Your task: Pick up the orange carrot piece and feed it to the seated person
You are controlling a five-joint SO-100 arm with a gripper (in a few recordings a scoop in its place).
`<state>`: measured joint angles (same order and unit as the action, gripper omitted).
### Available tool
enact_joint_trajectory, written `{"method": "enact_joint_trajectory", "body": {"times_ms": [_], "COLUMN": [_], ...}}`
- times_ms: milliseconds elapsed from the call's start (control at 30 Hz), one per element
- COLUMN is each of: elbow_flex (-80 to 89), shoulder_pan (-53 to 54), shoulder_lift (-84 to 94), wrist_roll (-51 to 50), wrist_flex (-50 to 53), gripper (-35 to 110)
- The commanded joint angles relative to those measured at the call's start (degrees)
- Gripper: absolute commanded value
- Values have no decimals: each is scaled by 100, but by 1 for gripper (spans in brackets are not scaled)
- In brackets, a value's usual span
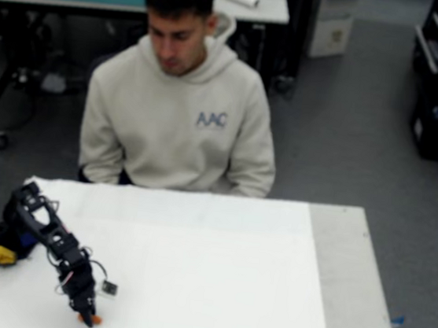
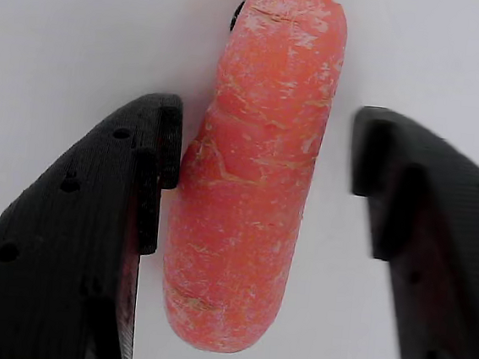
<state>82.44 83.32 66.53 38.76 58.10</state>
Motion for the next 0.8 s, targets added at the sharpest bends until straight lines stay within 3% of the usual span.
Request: {"method": "enact_joint_trajectory", "body": {"times_ms": [0,67,467,767], "elbow_flex": [536,703,773,773], "shoulder_pan": [141,141,97,-281], "shoulder_lift": [44,44,149,1494], "wrist_roll": [44,44,-26,-35], "wrist_flex": [26,-26,-26,-26], "gripper": [1,-4,-2,-2]}}
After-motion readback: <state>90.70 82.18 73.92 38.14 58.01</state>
